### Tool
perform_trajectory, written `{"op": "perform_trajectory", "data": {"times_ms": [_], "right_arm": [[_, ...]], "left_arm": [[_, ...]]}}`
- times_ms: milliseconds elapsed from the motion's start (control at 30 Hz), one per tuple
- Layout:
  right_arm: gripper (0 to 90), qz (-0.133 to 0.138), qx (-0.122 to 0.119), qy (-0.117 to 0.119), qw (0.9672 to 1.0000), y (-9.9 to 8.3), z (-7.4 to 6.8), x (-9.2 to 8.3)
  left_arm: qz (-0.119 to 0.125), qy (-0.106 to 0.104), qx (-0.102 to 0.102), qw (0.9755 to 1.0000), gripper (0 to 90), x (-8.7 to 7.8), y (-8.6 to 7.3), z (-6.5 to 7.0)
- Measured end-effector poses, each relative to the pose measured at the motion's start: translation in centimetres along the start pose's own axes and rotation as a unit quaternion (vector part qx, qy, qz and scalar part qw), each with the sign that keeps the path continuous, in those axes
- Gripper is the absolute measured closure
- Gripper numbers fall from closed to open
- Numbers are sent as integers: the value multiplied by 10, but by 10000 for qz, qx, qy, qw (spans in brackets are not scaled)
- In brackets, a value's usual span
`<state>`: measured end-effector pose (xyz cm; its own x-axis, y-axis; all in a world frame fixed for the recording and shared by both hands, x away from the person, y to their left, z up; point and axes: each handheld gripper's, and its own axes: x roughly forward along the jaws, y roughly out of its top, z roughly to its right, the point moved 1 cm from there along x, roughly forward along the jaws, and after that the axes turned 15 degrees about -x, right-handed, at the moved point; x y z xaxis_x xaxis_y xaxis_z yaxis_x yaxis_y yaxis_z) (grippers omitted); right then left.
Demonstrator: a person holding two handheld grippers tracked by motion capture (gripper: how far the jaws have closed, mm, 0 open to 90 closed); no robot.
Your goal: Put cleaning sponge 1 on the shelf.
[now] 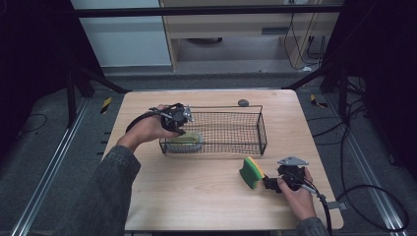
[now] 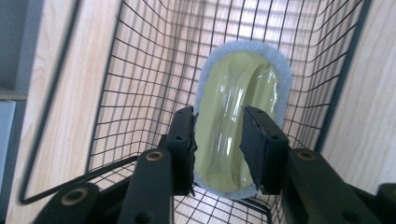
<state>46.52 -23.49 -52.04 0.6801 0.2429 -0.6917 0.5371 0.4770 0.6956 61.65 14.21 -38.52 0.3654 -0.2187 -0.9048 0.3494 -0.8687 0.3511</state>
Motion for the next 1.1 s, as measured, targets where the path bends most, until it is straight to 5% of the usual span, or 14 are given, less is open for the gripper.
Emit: {"op": "perform_trajectory", "data": {"times_ms": [233,500,667,800,933,1100], "right_arm": [[5,-4,37,22,10000,0,0,0],[5,-1,31,17,10000,0,0,0],[5,12,19,5,10000,0,0,0],[5,12,20,5,10000,0,0,0],[5,6,29,15,10000,0,0,0],[5,6,8,1,10000,0,0,0]], "left_arm": [[165,105,-258,9995,549,-19,-3,2],[391,281,-757,9960,235,-34,-10,11],[518,276,-1144,9917,91,-40,-17,19],[602,239,-1528,9861,58,-44,-25,25],[570,277,-1665,9840,55,-45,-34,31],[612,440,-1964,9776,53,-50,-49,39]]}}
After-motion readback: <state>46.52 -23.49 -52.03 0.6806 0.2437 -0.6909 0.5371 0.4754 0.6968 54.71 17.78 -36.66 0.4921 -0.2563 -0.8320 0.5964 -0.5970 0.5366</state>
